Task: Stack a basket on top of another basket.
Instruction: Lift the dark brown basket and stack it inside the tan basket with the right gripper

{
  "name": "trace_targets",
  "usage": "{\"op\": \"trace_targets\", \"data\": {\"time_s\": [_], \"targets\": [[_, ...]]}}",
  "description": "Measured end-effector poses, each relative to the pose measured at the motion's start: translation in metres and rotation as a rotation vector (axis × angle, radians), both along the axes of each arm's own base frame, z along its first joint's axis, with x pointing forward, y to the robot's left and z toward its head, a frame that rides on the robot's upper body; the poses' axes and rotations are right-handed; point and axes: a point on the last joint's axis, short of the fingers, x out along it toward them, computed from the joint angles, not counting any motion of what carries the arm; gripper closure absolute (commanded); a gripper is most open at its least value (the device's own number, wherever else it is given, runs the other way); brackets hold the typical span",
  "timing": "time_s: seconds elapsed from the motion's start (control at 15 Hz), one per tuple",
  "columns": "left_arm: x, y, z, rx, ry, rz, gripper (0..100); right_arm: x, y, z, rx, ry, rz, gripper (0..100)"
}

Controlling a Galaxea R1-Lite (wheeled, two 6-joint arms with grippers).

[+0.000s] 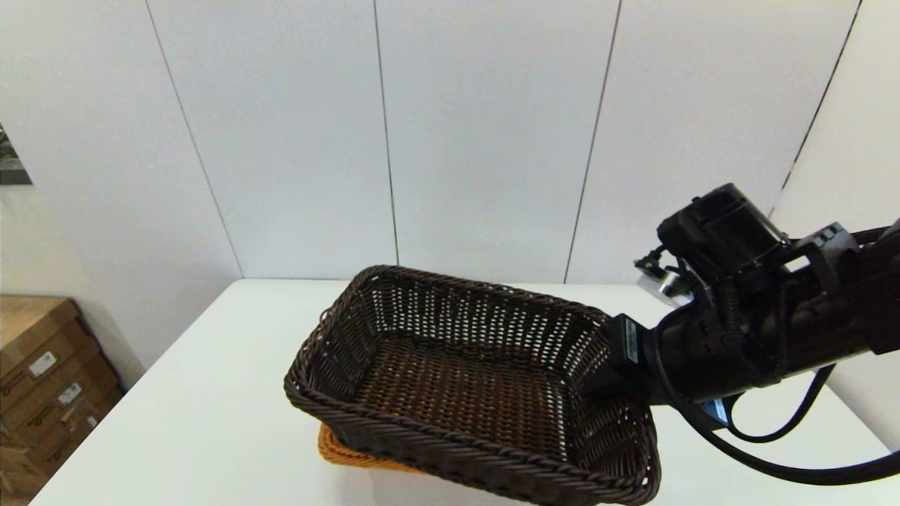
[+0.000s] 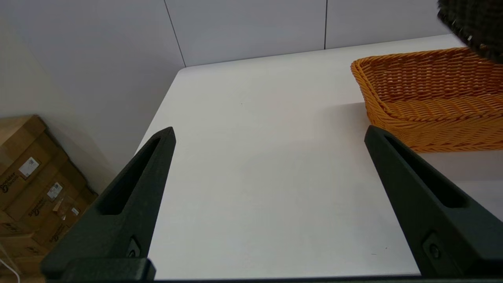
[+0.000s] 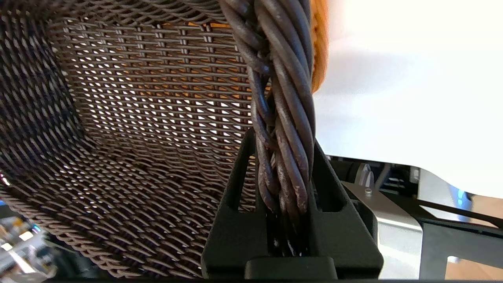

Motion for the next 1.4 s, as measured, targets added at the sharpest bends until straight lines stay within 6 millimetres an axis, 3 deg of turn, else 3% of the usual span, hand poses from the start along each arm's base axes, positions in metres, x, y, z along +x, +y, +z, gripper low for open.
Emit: {"op": "trace_targets", "data": {"time_s": [0.47,0.8,1.4], "targets": [[0.0,0.0,0.0,0.0,0.0,-0.001,0,0.032,0.026,-0.004,0.02,-0.015,0.097,100],[0.0,0.0,0.0,0.0,0.0,-0.002,0,0.035,0.039,-0.007,0.034,-0.033,0.204,100],[0.0,0.0,0.0,0.0,0.0,0.0,0,0.051,0.048,-0.023,0.026,-0.03,0.206,100]]}}
